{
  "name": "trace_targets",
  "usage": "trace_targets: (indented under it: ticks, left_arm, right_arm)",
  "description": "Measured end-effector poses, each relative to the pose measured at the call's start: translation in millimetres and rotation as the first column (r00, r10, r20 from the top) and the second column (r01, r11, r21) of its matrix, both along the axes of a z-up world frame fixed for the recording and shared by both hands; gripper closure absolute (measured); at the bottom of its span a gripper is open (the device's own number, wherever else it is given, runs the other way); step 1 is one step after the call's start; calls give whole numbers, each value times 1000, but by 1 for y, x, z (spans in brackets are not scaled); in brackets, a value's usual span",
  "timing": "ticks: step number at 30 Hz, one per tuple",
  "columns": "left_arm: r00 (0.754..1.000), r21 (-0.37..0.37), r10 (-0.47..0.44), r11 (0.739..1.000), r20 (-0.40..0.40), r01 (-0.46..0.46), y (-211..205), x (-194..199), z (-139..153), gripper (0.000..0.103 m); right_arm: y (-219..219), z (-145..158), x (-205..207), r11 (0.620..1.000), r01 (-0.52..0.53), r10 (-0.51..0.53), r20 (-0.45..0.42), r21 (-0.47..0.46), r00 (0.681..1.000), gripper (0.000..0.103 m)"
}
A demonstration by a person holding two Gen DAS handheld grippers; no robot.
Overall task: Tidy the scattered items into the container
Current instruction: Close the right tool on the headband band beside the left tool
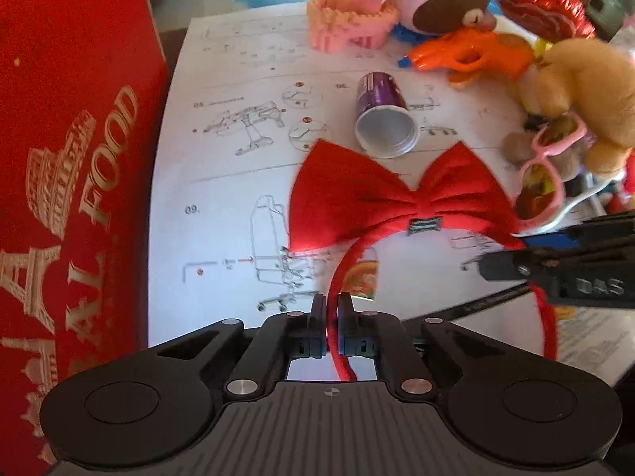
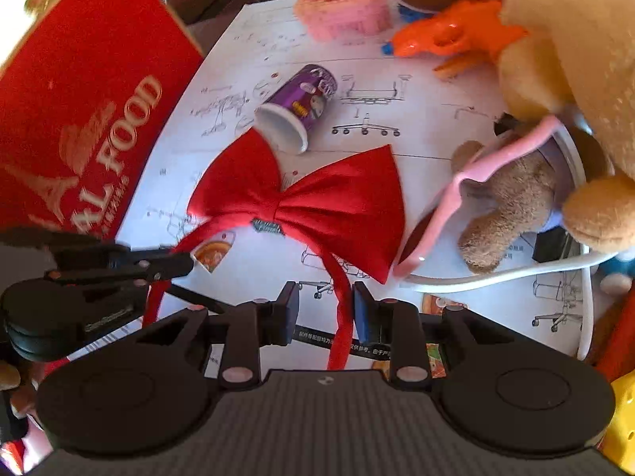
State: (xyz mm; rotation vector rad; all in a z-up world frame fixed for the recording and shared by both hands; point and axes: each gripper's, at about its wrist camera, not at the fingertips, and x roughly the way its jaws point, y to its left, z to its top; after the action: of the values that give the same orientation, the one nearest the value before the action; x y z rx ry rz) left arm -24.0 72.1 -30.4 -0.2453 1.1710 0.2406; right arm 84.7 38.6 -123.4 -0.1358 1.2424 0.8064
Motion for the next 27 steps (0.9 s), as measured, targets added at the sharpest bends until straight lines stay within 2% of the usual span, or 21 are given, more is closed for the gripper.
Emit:
trace_targets:
  ticks: [6, 7, 8, 10, 14, 16, 18, 19, 20, 22, 25, 27]
  left_arm:
    - [999, -59, 13, 998, 38, -10, -1, -5, 16, 97]
    - [999, -74, 21, 997, 41, -18, 1, -5, 16, 89]
    - [999, -92, 29, 995, 46, -24, 3, -4, 16, 76]
    - [998, -124, 44, 992, 50, -37, 6, -2, 14, 72]
    - [996, -144, 62, 988, 57, -53, 5, 8, 10, 56]
    - [997, -130, 65, 990, 42, -59, 5, 15, 6, 55]
    - [997, -114, 72, 991, 18, -70, 5, 20, 1, 55]
    - [997, -88, 83, 993, -1, -83, 4, 22, -1, 78]
    - [995, -52, 95, 994, -24, -96, 3, 22, -4, 93]
    - [994, 21, 95, 995, -48, -94, -2, 23, -5, 101]
    - [997, 54, 72, 996, -39, -70, -6, 20, 1, 102]
    - [997, 62, 62, 996, -36, -60, -7, 18, 3, 102]
  right_arm:
    - [11, -1, 0, 999, -24, 27, 86, -33, 996, 66]
    - [13, -1, -2, 999, -32, 36, 101, -42, 994, 66]
    - [15, -2, -3, 998, -38, 44, 118, -50, 992, 66]
    - [14, -2, -7, 997, -47, 54, 145, -57, 988, 66]
    - [8, -2, -6, 999, -45, 49, 142, -31, 989, 66]
    - [6, -2, -5, 999, -49, 51, 132, -20, 990, 66]
    - [5, -2, -5, 999, -52, 53, 129, -11, 990, 66]
    - [5, -2, -5, 999, -53, 54, 127, -8, 990, 66]
    - [4, -2, -4, 999, -52, 53, 122, -4, 991, 66]
    - [3, -2, -2, 999, -48, 48, 106, 2, 993, 66]
    - [4, 0, 2, 999, -36, 36, 72, 6, 997, 66]
    - [7, 0, 4, 1000, -29, 28, 48, 8, 998, 61]
